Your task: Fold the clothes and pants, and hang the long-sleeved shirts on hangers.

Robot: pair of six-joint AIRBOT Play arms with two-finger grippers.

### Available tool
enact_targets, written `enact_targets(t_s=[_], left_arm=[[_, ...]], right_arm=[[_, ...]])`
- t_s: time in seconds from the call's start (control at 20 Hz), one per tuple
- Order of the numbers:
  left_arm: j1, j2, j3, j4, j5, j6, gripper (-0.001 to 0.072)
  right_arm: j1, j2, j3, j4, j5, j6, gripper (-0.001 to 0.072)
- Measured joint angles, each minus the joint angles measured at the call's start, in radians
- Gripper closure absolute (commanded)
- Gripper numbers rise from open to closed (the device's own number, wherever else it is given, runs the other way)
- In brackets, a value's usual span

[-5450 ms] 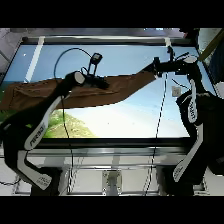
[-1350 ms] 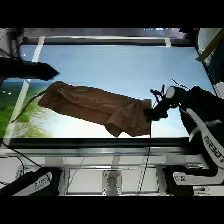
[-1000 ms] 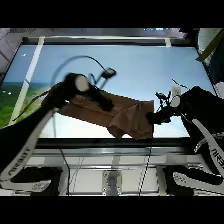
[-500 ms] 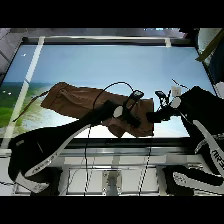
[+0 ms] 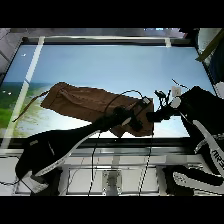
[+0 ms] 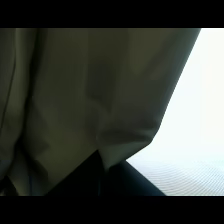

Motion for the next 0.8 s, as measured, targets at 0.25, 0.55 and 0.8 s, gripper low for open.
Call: enact_targets(t_s=[0.25, 0.55, 0.8], left_arm=[[-0.038, -0.095, 0.122, 0.137, -0.104, -0.048, 0.0179], [-0.005, -0.117, 0.17, 0.197, -0.237, -0.103, 0.0689], [0.06, -0.059, 0.182, 0.283, -0.278, -0.111, 0.0689]], right_arm=[[0.0, 0.0, 0.0, 0.0, 0.0, -0.003, 0.0677], [0.0, 0.0, 0.0, 0.0, -0.006, -0.016, 0.0678], [0.0, 0.0, 0.0, 0.0, -0.008, -0.022, 0.0678]])
